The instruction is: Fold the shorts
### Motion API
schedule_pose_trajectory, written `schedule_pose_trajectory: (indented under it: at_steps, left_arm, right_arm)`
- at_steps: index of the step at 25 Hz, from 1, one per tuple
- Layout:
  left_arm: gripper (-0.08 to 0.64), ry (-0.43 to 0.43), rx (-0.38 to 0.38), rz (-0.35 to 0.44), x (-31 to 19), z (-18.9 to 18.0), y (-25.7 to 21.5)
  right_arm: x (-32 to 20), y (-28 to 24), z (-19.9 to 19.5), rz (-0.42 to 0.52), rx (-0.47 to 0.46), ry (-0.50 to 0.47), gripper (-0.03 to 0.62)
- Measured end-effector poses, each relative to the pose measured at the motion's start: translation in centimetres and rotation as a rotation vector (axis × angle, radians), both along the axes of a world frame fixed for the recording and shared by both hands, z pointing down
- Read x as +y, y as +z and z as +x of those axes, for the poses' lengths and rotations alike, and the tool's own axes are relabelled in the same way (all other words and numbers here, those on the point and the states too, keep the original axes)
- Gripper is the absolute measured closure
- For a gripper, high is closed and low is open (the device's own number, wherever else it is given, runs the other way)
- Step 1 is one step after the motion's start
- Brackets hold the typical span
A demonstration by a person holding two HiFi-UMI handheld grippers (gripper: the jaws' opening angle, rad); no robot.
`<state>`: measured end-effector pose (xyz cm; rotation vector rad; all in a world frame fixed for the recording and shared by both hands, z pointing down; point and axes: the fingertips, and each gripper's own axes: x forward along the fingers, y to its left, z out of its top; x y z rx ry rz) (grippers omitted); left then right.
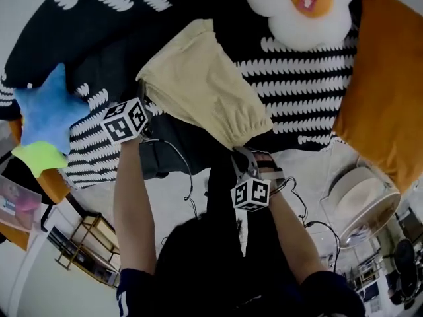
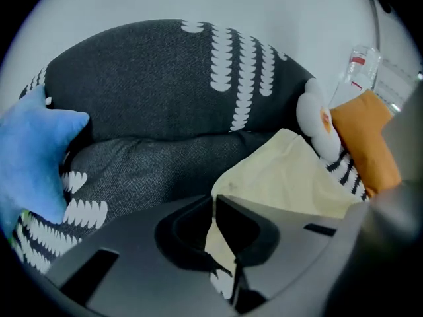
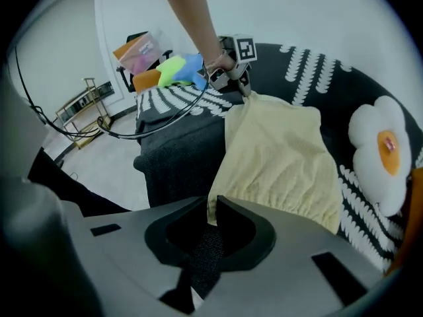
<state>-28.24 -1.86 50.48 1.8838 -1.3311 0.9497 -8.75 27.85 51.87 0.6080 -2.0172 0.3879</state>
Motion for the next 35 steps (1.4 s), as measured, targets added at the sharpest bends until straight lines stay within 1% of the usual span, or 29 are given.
schedule_pose_trajectory:
  at_steps: [3, 4, 6, 7, 8, 9, 11, 12, 13, 14, 15, 16, 17, 19, 22, 24, 26, 30, 31, 33, 34, 35]
  left_arm:
    - [0.522, -0.063, -0.035, -0.01, 0.8, -2.0, 0.7]
    - [0.514, -0.078, -0.05, -0.016, 1.1, -2.6, 0.8]
    - [0.514, -0.092, -0.069, -0.025, 1.8, -3.4, 1.1]
    - [0.502, -0.1, -0.072, -0.031, 2.1, -3.7, 1.3]
    - [0.464, -0.117, -0.074, -0.038, 2.3, -4.1, 1.6]
    - [0.399, -0.147, -0.075, -0.047, 2.6, -4.8, 1.8]
    - [0.288, -0.231, -0.058, -0.054, 3.1, -6.4, 2.0]
    - [0.262, -0.266, -0.036, -0.049, 3.3, -7.0, 1.9]
    - [0.262, -0.282, -0.009, -0.041, 3.4, -6.9, 1.6]
    - [0.262, -0.273, 0.015, -0.031, 3.7, -6.4, 1.3]
    - [0.262, -0.239, 0.027, -0.018, 4.0, -5.4, 0.9]
    - [0.264, -0.186, 0.024, 0.001, 4.4, -4.3, 0.3]
    - [0.264, -0.125, 0.013, 0.022, 4.9, -3.1, -0.4]
    - [0.264, -0.019, 0.003, 0.051, 6.3, -0.7, -1.6]
    - [0.264, 0.119, 0.012, 0.061, 9.1, 3.1, -2.7]
    - [0.264, 0.234, 0.003, 0.056, 11.5, 5.4, -3.3]
    - [0.264, 0.338, -0.008, 0.037, 13.9, 7.4, -3.5]
    - [0.267, 0.504, -0.011, 0.01, 17.9, 11.6, -3.2]
    - [0.267, 0.57, -0.014, 0.002, 19.2, 12.9, -3.1]
    - [0.268, 0.729, -0.008, -0.018, 22.4, 16.0, -2.9]
    - [0.269, 0.799, 0.005, -0.03, 23.9, 17.6, -2.8]
    - [0.269, 0.852, 0.023, -0.043, 25.3, 19.1, -2.7]
  right_arm:
    - [1.0, 2.0, -0.9, -0.097, 0.028, -0.033, 0.527]
    - [1.5, 2.6, -1.2, -0.133, 0.027, -0.045, 0.512]
    - [2.2, 3.2, -1.7, -0.182, 0.007, -0.051, 0.412]
    - [2.4, 3.1, -1.9, -0.194, -0.003, -0.046, 0.389]
    - [2.6, 2.8, -2.0, -0.202, -0.013, -0.038, 0.377]
    - [2.7, 2.3, -2.1, -0.206, -0.025, -0.028, 0.357]
    - [2.8, 0.7, -2.3, -0.196, -0.058, 0.001, 0.285]
    - [2.4, -0.1, -2.2, -0.175, -0.075, 0.024, 0.259]
    - [1.9, -0.9, -1.8, -0.15, -0.084, 0.053, 0.231]
    - [1.4, -1.6, -0.9, -0.126, -0.085, 0.083, 0.22]
    - [0.9, -2.1, 0.1, -0.104, -0.078, 0.107, 0.224]
    - [0.4, -2.6, 1.3, -0.085, -0.067, 0.117, 0.225]
    - [-0.1, -3.0, 2.3, -0.065, -0.054, 0.109, 0.225]
    - [-1.2, -3.9, 4.2, -0.025, -0.038, 0.05, 0.238]
    - [-2.8, -5.5, 5.8, 0.033, -0.065, -0.087, 0.238]
    - [-3.4, -6.1, 6.1, 0.088, -0.074, -0.239, 0.253]
    - [-3.6, -5.9, 6.8, 0.14, -0.053, -0.442, 0.261]
    - [-3.8, -3.5, 9.0, 0.236, 0.069, -0.864, 0.265]
    - [-3.7, -3.0, 9.3, 0.252, 0.081, -0.961, 0.272]
    - [-3.0, -1.9, 9.8, 0.27, 0.098, -1.152, 0.292]
    - [-2.8, -1.1, 10.2, 0.265, 0.115, -1.233, 0.296]
    - [-2.9, -0.2, 10.7, 0.254, 0.141, -1.291, 0.296]
